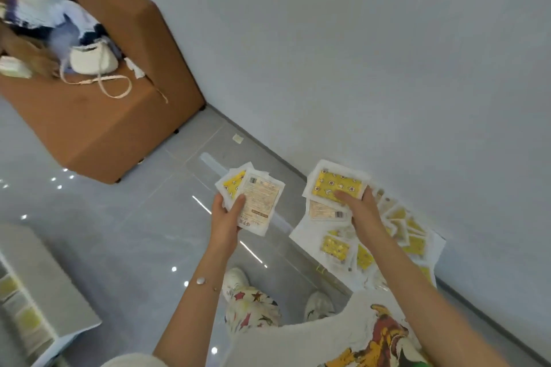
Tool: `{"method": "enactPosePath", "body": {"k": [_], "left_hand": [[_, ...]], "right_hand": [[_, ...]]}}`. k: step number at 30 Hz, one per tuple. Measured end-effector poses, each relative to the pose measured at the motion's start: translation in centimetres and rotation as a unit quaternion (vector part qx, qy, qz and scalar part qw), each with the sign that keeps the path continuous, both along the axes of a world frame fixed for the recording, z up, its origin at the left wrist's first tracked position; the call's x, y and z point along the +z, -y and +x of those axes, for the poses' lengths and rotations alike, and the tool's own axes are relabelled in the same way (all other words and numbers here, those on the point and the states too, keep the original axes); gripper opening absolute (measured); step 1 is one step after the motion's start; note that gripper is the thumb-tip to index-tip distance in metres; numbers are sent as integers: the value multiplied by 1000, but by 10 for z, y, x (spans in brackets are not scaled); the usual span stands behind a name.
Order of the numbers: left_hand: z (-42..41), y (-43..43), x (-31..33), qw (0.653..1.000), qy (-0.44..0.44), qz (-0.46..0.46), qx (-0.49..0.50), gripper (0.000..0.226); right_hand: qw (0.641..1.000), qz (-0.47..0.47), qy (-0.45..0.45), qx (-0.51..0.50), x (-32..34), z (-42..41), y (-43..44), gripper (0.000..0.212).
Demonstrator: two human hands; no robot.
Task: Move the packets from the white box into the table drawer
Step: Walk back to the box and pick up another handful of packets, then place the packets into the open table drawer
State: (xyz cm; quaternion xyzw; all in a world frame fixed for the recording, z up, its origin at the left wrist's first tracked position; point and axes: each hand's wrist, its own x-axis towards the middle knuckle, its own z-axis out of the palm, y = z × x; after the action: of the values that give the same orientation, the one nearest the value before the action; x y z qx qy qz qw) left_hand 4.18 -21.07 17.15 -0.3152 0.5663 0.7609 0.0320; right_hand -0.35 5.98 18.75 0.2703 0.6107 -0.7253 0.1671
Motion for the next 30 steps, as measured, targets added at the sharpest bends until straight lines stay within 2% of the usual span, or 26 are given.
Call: {"method": "enactPosePath", "body": {"k": [6, 11, 14, 17, 20, 25, 30], "left_hand": [[37, 143, 32, 993, -42, -22, 110, 41], [76, 246, 49, 979, -60, -35, 191, 44], [99, 295, 53, 966, -65, -33, 248, 41], [117, 331, 54, 950, -73, -26, 303, 38], [128, 360, 55, 930, -81, -26, 358, 43], [132, 403, 48, 904, -81, -22, 420, 51], [114, 445, 44, 863, -96, -4, 495, 48]], "right_hand": [[992, -6, -40, 118, 36, -28, 165, 39], [966, 33, -85, 240, 62, -35, 298, 21], [955, 14, -86, 285, 69, -35, 367, 21], [945, -12, -76, 319, 72, -34, 424, 32], [930, 0, -83, 359, 71, -38, 474, 35], [890, -4, -103, 445, 66, -52, 543, 20], [862, -21, -86, 500, 62, -79, 613, 24]]}}
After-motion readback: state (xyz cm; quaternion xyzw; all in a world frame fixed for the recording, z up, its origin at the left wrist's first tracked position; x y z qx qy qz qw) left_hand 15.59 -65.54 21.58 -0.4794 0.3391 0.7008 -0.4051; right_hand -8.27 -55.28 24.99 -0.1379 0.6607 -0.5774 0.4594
